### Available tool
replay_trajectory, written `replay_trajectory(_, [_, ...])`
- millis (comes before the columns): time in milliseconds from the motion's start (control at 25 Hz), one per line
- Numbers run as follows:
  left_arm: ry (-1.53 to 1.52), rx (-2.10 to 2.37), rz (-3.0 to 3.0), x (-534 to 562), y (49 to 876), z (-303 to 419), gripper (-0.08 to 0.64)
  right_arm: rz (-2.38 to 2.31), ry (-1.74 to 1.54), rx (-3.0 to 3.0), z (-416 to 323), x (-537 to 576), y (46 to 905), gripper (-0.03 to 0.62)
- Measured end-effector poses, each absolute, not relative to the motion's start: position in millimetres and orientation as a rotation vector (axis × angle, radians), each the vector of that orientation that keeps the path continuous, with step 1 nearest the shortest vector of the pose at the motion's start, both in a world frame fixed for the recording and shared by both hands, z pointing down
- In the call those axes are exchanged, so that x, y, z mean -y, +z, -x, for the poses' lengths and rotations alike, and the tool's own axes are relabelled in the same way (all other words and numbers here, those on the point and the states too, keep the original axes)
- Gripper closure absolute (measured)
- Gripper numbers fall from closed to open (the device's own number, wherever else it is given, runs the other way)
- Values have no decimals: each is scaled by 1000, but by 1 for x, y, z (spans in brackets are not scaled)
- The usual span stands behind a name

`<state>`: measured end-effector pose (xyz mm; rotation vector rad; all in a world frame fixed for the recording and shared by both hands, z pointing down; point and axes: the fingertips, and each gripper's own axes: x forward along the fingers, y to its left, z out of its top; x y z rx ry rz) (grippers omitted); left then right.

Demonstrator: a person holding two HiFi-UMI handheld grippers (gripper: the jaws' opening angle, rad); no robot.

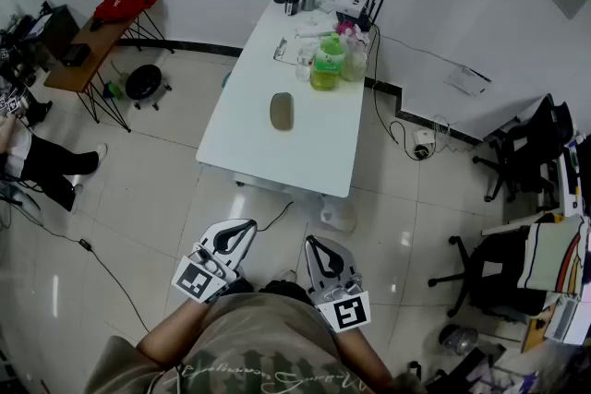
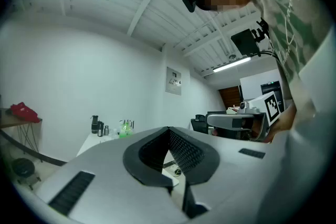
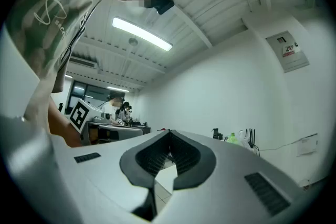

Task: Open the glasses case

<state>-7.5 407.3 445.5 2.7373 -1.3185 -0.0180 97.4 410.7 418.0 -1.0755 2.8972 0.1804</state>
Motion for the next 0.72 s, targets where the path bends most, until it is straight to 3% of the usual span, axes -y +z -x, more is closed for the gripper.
replay_trajectory(360, [-36, 1581, -2585, -395, 452, 18, 560, 1180, 106, -2877, -144, -387, 434, 583])
replay_trajectory(520, [-43, 1607, -2585, -405, 455, 8, 560, 996, -55, -2946, -138, -391, 450, 583])
replay_trajectory(720, [-18, 1617, -2567, -410, 463, 1, 560, 899, 121, -2996, -127, -398, 447, 584])
